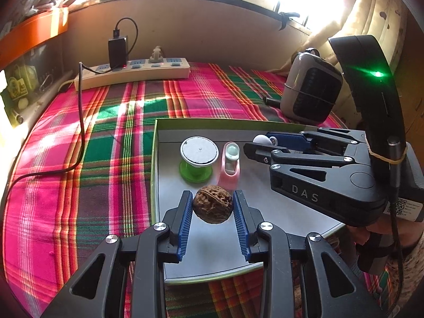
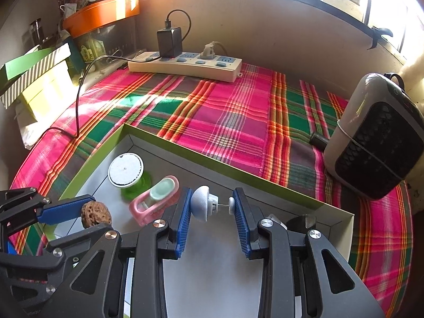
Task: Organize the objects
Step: 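Carry the walnut in the left gripper over the box while the right releases the knob inside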
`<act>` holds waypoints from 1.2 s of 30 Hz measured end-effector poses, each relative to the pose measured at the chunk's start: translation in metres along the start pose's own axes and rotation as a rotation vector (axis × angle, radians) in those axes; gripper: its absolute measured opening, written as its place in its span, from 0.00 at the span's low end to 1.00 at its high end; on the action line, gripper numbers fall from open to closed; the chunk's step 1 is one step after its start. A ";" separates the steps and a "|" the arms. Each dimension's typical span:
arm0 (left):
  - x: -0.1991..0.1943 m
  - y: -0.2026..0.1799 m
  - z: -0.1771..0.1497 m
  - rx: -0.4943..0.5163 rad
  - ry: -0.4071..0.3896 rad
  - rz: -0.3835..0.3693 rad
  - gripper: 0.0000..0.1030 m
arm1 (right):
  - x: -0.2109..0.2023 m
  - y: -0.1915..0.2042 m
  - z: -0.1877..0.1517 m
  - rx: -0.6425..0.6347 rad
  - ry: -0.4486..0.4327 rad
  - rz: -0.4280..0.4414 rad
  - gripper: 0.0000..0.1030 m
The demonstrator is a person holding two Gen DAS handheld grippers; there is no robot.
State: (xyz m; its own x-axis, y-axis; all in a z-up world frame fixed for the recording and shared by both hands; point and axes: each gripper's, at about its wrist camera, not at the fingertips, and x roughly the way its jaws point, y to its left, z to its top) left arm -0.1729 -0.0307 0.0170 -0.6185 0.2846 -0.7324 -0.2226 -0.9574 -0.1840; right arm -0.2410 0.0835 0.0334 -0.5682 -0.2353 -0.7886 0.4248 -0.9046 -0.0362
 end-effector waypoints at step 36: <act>0.005 -0.006 -0.003 0.051 0.021 0.043 0.29 | 0.015 0.004 0.003 -0.027 0.071 -0.040 0.32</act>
State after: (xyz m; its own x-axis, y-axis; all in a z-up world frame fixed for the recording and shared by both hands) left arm -0.1729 -0.0240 0.0121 -0.6121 0.2416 -0.7530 -0.2344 -0.9648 -0.1190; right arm -0.2498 0.0749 0.0236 -0.5342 -0.1724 -0.8276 0.4221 -0.9026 -0.0845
